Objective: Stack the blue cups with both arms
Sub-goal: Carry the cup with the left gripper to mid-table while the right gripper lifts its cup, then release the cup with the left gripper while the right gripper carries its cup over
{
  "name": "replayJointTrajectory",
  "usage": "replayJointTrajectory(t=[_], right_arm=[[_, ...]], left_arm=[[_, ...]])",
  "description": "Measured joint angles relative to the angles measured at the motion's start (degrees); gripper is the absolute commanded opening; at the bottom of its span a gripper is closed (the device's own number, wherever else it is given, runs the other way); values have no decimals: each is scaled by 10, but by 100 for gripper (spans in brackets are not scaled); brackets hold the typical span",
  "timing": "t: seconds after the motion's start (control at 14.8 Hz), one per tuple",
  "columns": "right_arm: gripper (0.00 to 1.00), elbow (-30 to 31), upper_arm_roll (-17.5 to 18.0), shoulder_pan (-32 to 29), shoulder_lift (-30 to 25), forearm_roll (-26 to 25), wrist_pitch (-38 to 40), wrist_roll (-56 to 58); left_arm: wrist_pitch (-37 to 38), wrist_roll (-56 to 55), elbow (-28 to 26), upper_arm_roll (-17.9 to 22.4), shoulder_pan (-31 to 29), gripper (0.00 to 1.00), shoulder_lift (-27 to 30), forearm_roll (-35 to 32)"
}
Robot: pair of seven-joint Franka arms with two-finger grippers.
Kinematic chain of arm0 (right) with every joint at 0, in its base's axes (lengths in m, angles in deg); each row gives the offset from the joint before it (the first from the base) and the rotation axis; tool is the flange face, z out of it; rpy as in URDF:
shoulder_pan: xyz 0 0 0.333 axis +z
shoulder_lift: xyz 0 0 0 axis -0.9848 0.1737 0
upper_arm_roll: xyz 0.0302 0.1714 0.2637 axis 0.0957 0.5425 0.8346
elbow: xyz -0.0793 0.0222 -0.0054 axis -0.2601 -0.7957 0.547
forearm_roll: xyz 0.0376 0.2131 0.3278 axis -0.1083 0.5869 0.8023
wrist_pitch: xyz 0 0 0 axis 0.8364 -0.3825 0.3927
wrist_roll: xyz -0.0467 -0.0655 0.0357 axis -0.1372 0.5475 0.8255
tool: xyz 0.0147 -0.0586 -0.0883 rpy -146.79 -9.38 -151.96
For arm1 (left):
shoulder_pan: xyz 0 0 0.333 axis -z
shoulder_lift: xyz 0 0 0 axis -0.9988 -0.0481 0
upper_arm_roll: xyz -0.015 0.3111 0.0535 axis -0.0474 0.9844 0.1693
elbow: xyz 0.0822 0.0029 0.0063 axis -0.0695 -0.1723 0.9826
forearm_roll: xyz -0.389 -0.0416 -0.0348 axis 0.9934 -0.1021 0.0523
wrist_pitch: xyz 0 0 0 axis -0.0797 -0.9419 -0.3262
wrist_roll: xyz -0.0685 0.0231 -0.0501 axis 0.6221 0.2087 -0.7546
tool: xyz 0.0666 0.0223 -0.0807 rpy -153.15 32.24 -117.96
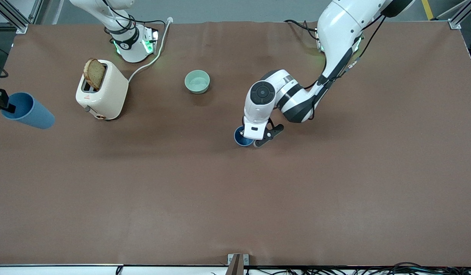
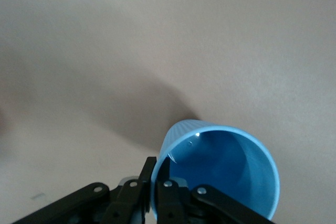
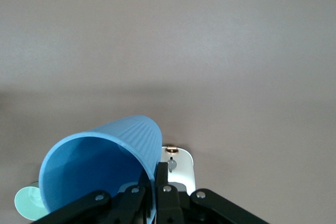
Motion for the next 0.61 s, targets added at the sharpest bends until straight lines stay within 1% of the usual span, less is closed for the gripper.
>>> replayJointTrajectory(t=[0.07, 0.2, 0.34, 0.47, 0.61], right_arm=[[3, 9, 3, 0, -9, -2, 1, -10], [3, 37, 12, 0, -28, -2, 1, -32], [3, 71, 25, 0, -53, -3, 1, -67], [2, 86, 38, 1, -67, -4, 2, -91], [1, 88, 48, 1, -70, -4, 2, -109]], left_arm=[[0, -2, 8, 0, 3, 100, -5, 0], [1, -2, 22, 1, 1, 100, -5, 0], [37, -1, 58, 4, -8, 100, 1, -3], [126, 26, 123, 5, -25, 100, 17, -7], [231, 89, 188, 4, -51, 100, 42, -7]])
